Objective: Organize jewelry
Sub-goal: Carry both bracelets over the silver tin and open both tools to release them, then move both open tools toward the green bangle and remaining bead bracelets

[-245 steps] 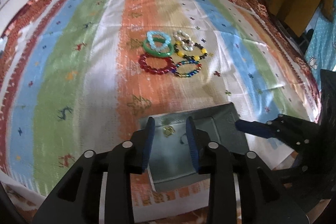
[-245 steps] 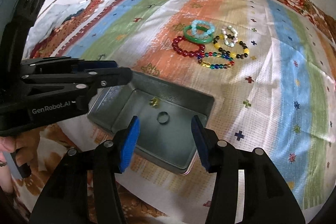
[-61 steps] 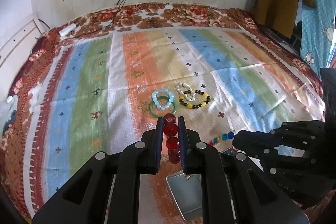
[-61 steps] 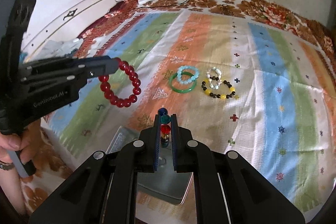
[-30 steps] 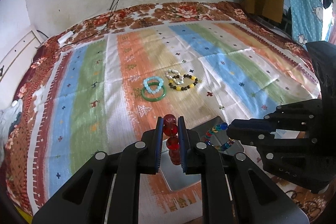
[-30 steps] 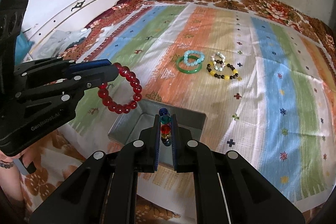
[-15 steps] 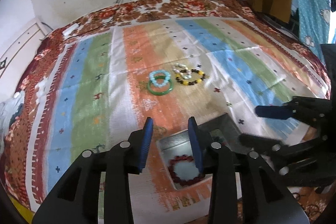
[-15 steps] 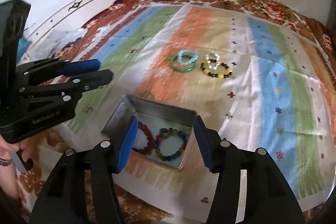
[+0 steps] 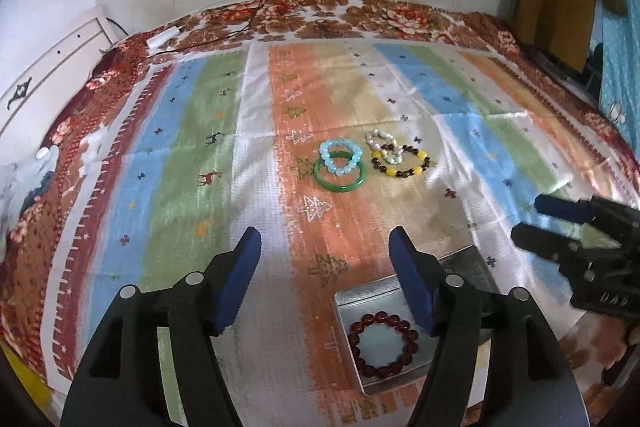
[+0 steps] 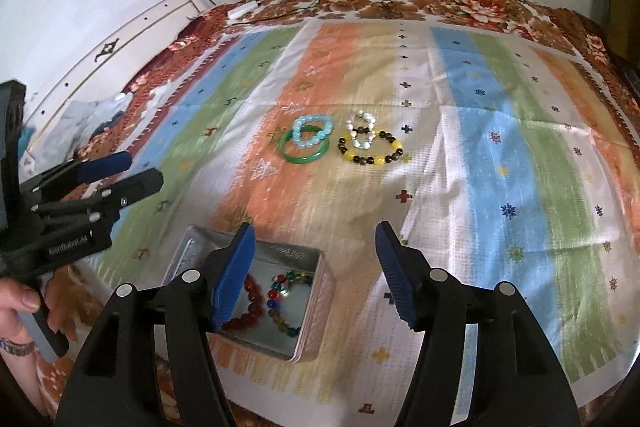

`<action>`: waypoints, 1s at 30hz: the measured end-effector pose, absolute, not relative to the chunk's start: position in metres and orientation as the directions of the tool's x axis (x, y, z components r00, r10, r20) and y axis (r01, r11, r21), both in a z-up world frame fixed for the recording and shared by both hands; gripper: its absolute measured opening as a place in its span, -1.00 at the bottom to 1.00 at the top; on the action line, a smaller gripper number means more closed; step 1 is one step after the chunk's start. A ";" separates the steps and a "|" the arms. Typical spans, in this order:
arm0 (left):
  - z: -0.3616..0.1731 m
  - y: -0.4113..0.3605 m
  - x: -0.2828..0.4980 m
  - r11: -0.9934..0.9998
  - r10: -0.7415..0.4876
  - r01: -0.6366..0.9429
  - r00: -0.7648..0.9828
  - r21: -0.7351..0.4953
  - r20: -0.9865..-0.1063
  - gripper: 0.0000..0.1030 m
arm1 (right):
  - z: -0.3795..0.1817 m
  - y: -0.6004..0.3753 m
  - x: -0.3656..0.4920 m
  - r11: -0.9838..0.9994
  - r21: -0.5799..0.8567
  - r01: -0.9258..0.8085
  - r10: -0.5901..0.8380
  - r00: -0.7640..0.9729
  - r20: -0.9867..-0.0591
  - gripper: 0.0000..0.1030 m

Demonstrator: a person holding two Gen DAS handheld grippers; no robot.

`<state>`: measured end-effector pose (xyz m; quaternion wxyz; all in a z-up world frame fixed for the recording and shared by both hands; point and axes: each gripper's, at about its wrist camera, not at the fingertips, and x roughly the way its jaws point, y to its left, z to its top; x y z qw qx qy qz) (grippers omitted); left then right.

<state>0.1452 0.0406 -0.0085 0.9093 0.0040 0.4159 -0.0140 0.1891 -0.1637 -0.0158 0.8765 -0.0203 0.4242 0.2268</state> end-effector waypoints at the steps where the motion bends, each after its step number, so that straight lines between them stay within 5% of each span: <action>1: -0.009 0.039 0.147 1.000 -0.015 0.027 0.655 0.003 -0.756 0.32 | -0.016 -0.164 0.192 0.897 0.155 -0.414 0.378 0.535 -0.756 0.20; 30: -0.031 0.044 0.235 1.000 0.002 0.008 0.619 0.009 -0.785 0.35 | -0.031 -0.157 0.284 0.929 0.130 -0.347 0.318 0.565 -0.762 0.20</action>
